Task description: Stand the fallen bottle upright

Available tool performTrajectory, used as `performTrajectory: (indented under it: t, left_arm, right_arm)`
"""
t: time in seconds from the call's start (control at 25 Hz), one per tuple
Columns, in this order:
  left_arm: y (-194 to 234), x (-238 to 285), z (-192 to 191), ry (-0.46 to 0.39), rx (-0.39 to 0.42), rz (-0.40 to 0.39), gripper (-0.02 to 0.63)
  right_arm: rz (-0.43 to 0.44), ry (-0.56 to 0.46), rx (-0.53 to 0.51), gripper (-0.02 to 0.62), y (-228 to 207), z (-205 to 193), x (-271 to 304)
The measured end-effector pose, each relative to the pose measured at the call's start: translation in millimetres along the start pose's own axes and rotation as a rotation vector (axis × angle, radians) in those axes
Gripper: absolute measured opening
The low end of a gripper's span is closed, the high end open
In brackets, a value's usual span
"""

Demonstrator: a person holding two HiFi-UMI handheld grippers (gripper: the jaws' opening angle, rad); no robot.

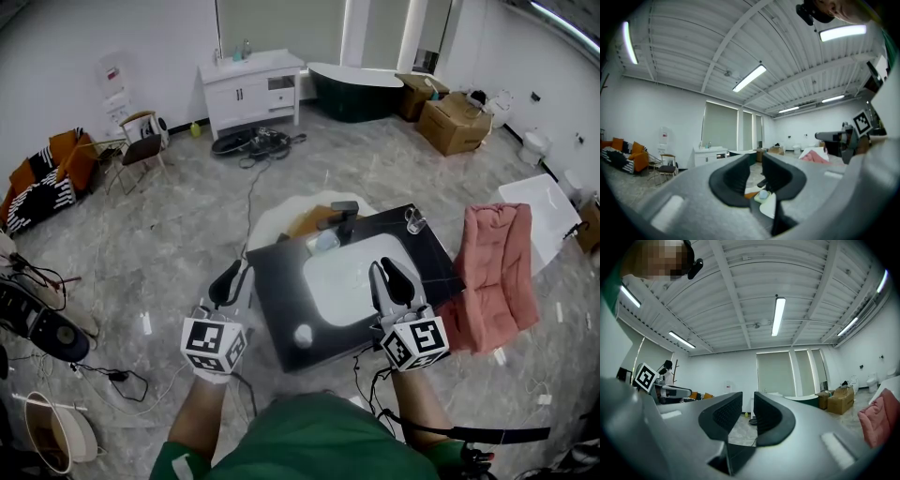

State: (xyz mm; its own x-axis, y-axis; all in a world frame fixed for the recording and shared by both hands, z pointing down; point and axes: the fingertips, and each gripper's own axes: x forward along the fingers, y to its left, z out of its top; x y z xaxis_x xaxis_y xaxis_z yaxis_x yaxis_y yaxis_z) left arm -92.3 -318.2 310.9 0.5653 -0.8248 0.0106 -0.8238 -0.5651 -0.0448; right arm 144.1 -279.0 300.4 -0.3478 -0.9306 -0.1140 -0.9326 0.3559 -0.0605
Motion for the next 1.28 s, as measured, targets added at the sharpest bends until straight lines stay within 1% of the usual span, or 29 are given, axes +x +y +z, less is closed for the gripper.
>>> performTrajectory:
  t: [0.36,0.6,0.84,1.28]
  left_arm:
    - [-2.6,3.2,1.5,0.001,0.005,0.004,0.075]
    - [-2.8,1.2,-2.0,0.007,0.006,0.005,0.074]
    - [-2.8,2.7,-11.8,0.019,0.001,0.008,0.074]
    - [4.5,-4.9,-17.0,0.030,-0.013,0.003,0.074]
  right_arm:
    - [-0.005,0.016,-0.011,0.077,-6.3,-0.9,-0.7]
    - [0.000,0.012,-0.030,0.075,-4.5,-3.0,-2.3]
    - [0.001,0.027,-0.022,0.074,-6.3,-12.9,-1.5]
    - [0.002,0.040,-0.036,0.074,5.7,-15.0,-1.3]
